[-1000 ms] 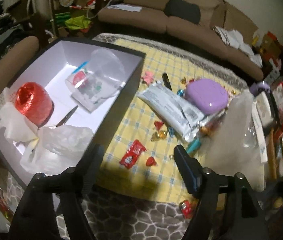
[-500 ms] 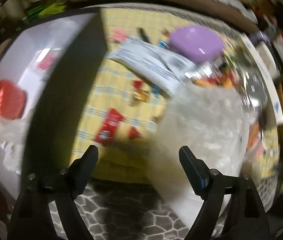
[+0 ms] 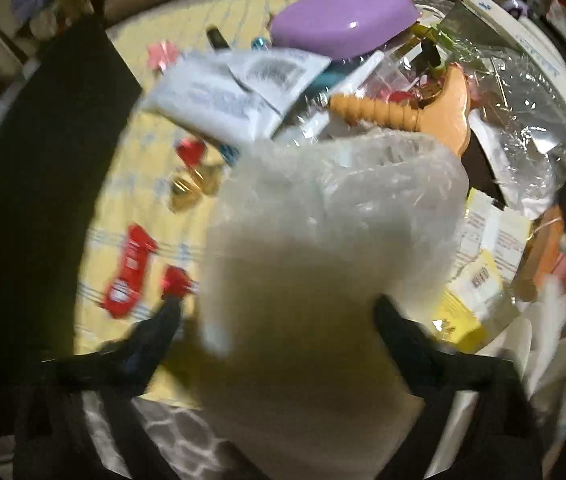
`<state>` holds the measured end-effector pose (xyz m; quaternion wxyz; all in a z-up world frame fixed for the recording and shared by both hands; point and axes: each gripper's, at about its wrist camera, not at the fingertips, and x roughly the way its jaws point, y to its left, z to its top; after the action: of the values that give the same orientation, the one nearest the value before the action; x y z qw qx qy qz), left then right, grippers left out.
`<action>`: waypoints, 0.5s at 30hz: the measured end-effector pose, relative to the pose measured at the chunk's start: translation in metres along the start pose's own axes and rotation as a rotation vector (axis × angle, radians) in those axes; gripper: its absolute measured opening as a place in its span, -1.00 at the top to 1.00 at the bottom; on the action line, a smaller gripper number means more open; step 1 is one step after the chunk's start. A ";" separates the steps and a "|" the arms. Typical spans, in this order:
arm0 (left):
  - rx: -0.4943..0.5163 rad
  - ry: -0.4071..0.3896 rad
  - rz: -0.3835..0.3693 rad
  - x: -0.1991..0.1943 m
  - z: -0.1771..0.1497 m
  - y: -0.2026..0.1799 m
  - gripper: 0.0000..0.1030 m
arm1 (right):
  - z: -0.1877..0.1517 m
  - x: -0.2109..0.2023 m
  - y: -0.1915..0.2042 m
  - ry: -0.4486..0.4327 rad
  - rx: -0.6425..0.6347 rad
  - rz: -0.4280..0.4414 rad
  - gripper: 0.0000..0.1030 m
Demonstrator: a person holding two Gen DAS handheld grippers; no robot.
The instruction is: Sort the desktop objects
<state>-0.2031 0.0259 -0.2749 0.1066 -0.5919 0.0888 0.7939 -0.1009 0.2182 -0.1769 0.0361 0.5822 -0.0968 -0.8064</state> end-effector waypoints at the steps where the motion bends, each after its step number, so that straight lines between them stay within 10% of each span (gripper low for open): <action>1: -0.019 0.010 -0.043 -0.001 0.000 0.003 0.14 | -0.005 -0.002 0.000 0.005 -0.002 0.004 -0.44; 3: -0.048 0.006 -0.062 -0.011 0.000 0.012 0.99 | -0.006 0.003 -0.001 0.014 -0.004 0.010 -0.44; 10: -0.111 -0.078 0.020 -0.065 -0.003 0.063 0.92 | -0.010 0.020 0.011 0.106 -0.050 0.022 -0.44; 14: -0.151 0.004 -0.040 -0.046 -0.009 0.073 -0.74 | -0.016 0.044 0.019 0.217 -0.084 -0.064 -0.47; 15: -0.123 0.012 -0.051 -0.044 -0.008 0.064 -0.77 | -0.019 0.053 0.020 0.258 -0.098 -0.117 -0.47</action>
<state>-0.2008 -0.0409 -0.2341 0.0894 -0.6043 0.0254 0.7913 -0.1008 0.1869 -0.2280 0.0296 0.6833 -0.0178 -0.7293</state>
